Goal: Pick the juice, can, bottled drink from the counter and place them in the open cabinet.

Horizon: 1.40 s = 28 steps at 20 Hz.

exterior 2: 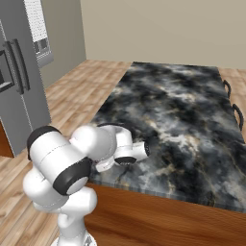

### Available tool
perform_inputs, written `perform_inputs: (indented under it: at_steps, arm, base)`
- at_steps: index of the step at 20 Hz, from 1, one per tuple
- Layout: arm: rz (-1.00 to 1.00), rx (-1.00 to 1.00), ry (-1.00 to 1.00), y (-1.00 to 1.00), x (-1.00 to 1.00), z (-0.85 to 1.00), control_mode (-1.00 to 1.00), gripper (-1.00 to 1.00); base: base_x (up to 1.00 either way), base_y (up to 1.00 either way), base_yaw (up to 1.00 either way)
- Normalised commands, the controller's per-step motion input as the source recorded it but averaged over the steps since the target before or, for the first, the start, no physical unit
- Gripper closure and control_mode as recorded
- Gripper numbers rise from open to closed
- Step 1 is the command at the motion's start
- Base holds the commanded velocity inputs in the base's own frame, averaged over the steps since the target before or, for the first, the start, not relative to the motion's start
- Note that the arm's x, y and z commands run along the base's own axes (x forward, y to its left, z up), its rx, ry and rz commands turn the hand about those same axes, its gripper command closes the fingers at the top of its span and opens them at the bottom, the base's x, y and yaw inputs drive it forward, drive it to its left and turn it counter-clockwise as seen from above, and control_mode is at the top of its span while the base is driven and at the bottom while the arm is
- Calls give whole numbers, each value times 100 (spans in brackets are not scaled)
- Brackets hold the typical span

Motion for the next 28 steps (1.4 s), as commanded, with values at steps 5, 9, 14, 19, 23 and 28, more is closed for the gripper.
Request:
perform_inputs:
  at_steps: [5,9,14,19,23,28]
  arm:
    - [0,0,0,0,0,0,-100,100]
    - [-1,0,2,-5,0,38,-100,100]
    - [-7,0,0,-11,4,68,-100,100]
    - [-15,0,11,-12,3,79,-100,100]
    - [-20,-2,20,-5,4,63,-100,100]
    - [-34,-4,19,-1,-2,34,-100,100]
  base:
    - [0,0,0]
    - [0,0,0]
    - [0,0,0]
    - [0,0,0]
    - [0,0,0]
    - [0,0,0]
